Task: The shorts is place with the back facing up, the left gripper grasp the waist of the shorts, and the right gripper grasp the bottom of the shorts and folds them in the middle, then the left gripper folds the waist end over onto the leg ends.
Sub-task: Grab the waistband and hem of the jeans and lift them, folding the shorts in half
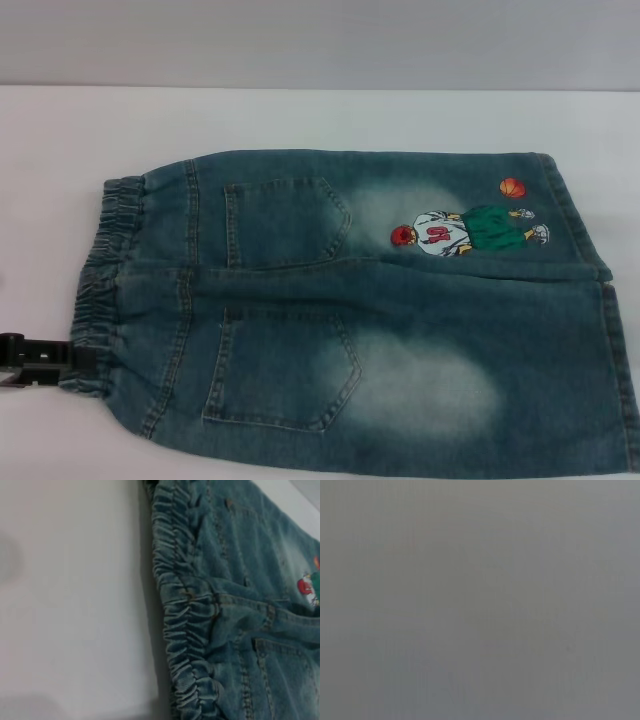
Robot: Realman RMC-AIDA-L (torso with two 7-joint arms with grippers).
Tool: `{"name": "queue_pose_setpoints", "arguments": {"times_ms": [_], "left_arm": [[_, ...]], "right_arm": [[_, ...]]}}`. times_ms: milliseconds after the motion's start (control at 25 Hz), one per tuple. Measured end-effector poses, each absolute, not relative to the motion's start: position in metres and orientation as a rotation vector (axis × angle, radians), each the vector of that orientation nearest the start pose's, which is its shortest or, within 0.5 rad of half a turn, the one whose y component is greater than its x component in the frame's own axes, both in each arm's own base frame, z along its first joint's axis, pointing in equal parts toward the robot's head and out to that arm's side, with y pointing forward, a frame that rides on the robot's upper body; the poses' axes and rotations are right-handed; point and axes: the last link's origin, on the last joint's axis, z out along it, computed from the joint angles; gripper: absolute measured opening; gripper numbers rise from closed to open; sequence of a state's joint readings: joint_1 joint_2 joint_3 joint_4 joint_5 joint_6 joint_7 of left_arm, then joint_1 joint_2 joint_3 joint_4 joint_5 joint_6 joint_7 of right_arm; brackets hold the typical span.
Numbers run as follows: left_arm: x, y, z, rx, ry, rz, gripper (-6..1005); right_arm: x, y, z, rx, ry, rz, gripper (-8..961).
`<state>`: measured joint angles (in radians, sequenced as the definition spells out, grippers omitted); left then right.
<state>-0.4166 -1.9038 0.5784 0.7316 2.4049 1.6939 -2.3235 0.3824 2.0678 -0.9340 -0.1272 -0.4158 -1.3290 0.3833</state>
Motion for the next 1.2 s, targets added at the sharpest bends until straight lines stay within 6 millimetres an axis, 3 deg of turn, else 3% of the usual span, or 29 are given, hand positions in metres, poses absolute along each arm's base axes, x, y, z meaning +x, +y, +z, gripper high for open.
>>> {"name": "queue_pose_setpoints", "arguments": {"times_ms": [1200], "left_arm": [[-0.35, 0.287, 0.066, -2.233, -1.972, -0.187, 599]], "right_arm": [[0.357, 0.319, 0.053, -1.391, 0.529, 0.817, 488]]}}
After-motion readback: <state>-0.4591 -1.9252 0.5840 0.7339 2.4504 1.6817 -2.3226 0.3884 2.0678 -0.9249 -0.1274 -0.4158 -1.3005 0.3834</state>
